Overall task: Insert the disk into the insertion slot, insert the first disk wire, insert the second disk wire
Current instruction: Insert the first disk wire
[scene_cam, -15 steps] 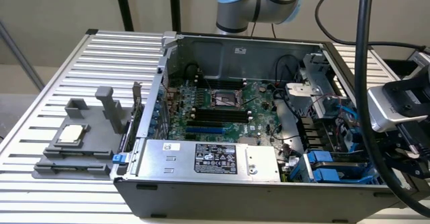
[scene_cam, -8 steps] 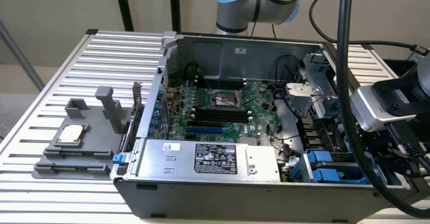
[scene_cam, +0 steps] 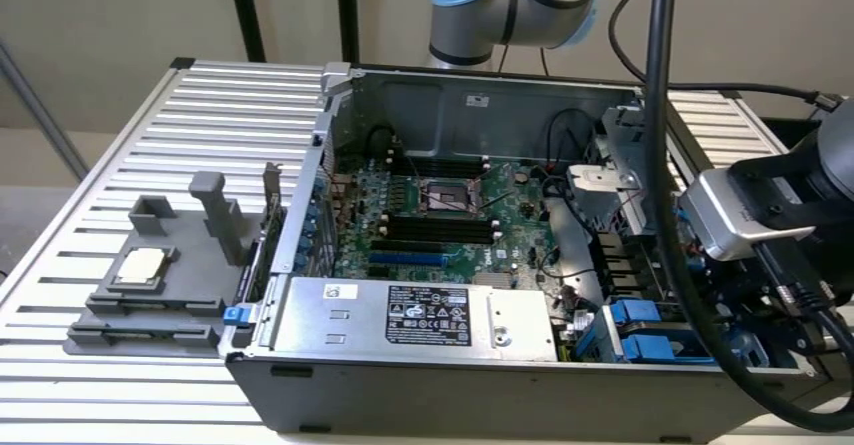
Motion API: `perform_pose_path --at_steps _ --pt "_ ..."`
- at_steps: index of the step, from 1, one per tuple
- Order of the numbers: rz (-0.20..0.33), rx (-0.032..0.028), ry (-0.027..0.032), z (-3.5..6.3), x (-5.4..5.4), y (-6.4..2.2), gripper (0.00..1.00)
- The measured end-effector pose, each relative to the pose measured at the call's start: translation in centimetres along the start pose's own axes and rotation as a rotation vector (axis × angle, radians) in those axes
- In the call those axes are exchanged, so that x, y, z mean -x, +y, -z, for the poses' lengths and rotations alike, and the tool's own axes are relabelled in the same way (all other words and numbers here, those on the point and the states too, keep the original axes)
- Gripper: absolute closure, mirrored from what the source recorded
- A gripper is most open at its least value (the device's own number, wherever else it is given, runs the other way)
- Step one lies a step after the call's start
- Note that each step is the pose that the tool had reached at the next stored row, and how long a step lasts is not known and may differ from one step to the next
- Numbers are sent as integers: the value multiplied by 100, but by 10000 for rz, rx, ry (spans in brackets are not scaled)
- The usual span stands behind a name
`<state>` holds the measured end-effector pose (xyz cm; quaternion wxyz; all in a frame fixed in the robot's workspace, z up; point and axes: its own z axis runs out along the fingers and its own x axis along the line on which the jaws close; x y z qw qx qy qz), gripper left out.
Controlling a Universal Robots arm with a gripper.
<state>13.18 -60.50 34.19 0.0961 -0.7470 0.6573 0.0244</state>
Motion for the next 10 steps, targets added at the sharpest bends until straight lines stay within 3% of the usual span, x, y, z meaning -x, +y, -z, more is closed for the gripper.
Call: perform_pose_path --at_steps 2,5,7,10 --pt "-11 85 36 -9 1 1 84" --pt "-66 407 27 -14 17 -1 84" --pt "-121 569 15 -13 19 -1 84" --pt "-358 647 25 -13 20 0 84"
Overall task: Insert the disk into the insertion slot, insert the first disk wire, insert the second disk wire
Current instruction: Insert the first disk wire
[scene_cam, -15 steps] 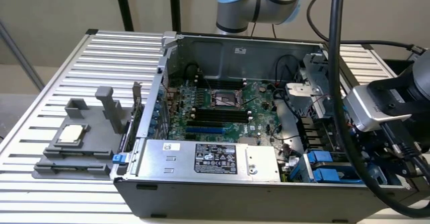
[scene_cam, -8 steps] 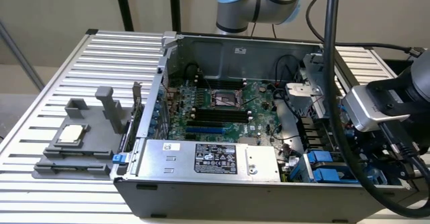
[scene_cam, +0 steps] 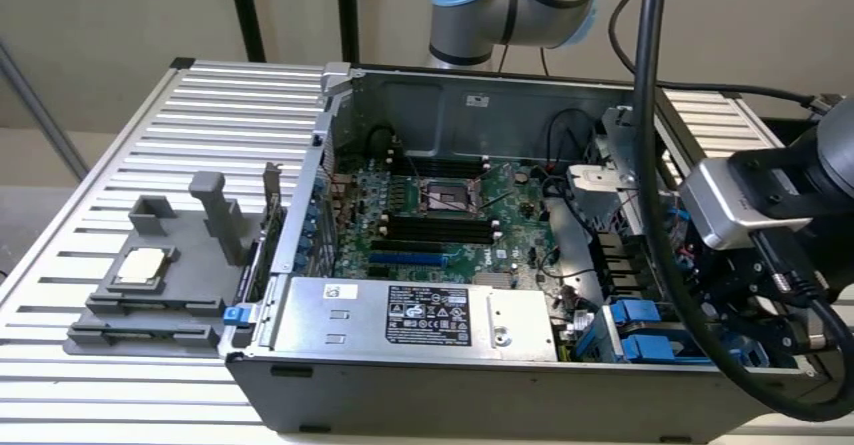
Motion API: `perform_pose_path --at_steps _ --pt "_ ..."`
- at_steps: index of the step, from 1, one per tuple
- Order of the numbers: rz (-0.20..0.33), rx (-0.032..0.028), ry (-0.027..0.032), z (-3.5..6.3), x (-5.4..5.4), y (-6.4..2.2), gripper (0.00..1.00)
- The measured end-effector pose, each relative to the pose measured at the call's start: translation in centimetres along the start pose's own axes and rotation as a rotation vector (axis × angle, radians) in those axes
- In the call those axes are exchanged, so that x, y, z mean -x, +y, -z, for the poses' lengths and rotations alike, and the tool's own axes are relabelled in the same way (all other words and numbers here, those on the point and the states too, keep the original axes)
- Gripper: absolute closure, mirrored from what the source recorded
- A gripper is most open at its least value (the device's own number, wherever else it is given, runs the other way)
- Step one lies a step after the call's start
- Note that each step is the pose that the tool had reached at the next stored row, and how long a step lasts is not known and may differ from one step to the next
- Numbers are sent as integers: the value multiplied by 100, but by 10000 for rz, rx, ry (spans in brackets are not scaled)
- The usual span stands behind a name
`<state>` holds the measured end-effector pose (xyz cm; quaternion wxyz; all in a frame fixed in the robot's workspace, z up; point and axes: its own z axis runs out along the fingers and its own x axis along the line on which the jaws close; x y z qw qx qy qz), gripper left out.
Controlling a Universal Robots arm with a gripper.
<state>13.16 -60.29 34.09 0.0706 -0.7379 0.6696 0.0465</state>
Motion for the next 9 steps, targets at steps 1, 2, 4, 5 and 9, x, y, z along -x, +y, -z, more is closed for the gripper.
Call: perform_pose_path --at_steps 1,2,4,5,9 --pt "-100 2 5 0 0 0 84" --pt "-199 1 10 -1 -1 -1 84" --pt "-394 -9 28 -1 0 -2 84" --pt "-483 -16 40 -1 0 -3 84" --pt "-689 -38 91 -2 1 -22 84"
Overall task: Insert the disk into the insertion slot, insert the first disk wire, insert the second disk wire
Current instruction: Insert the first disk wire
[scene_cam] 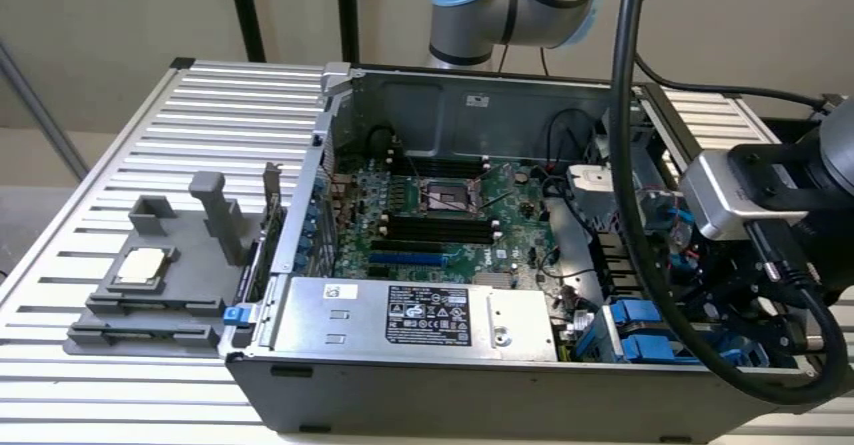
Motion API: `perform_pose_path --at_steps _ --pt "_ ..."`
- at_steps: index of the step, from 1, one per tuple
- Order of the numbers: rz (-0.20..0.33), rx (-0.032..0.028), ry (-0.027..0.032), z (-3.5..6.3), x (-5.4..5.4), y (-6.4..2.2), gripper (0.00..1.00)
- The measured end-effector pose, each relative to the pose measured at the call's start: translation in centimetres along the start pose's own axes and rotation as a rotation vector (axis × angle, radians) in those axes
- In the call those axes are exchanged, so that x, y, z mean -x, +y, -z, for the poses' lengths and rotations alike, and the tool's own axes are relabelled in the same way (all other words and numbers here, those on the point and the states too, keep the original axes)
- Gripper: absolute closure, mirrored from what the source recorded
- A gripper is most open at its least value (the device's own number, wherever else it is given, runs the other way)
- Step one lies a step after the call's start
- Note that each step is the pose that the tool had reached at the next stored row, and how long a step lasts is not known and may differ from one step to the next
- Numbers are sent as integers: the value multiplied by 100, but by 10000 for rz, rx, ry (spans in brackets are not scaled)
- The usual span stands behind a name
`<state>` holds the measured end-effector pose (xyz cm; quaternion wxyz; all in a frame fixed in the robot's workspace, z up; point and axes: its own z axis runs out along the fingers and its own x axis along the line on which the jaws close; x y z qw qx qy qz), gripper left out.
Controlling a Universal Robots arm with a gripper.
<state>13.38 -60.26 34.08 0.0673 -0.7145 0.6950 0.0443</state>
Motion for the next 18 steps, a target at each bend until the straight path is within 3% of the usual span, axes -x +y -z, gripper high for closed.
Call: perform_pose_path --at_steps 18 --pt "-394 -47 145 -6 26 -17 84"
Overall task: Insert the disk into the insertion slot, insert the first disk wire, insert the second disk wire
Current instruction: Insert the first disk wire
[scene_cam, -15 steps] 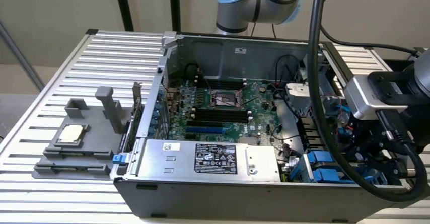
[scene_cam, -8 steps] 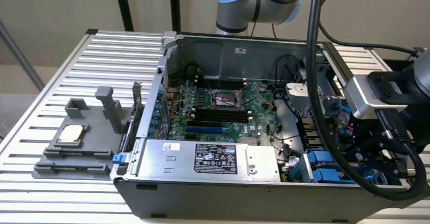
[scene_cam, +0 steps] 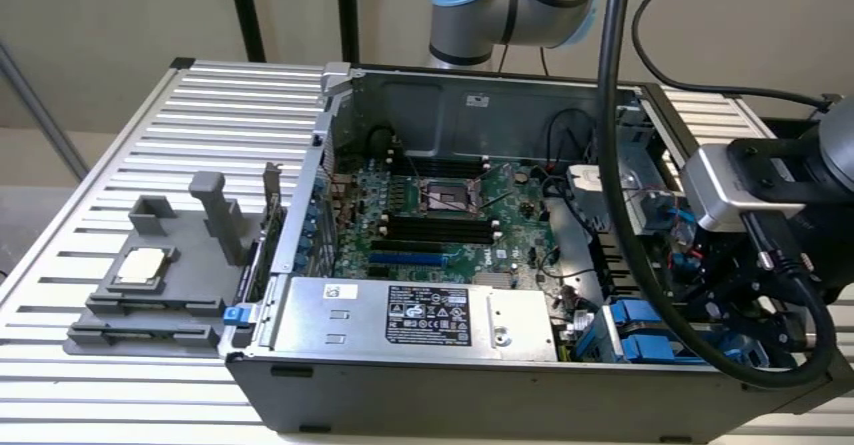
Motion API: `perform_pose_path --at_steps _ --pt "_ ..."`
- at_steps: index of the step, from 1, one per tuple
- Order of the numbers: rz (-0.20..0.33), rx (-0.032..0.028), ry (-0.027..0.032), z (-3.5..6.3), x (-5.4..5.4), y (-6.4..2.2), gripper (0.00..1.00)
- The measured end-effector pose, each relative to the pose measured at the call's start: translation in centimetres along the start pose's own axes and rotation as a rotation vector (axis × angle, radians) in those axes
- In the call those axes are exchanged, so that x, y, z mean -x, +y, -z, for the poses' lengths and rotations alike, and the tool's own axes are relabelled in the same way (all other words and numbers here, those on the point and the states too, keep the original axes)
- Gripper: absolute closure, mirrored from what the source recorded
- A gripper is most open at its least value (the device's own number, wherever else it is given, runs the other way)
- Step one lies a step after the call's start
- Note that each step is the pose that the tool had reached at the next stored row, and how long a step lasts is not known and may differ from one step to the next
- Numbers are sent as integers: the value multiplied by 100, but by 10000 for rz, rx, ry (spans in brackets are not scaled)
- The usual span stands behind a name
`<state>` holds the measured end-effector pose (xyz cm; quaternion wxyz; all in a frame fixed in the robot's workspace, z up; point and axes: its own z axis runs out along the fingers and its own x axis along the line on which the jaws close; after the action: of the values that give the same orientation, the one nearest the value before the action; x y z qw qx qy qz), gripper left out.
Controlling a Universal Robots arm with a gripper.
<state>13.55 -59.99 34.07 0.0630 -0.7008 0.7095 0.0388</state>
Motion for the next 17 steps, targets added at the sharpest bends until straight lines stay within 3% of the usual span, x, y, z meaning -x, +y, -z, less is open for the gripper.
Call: perform_pose_path --at_steps 5,12,17 --pt "-46 -8 75 -6 37 1 84" --pt "-158 -20 319 -9 55 1 84" --pt "-192 -26 372 -15 96 2 84"
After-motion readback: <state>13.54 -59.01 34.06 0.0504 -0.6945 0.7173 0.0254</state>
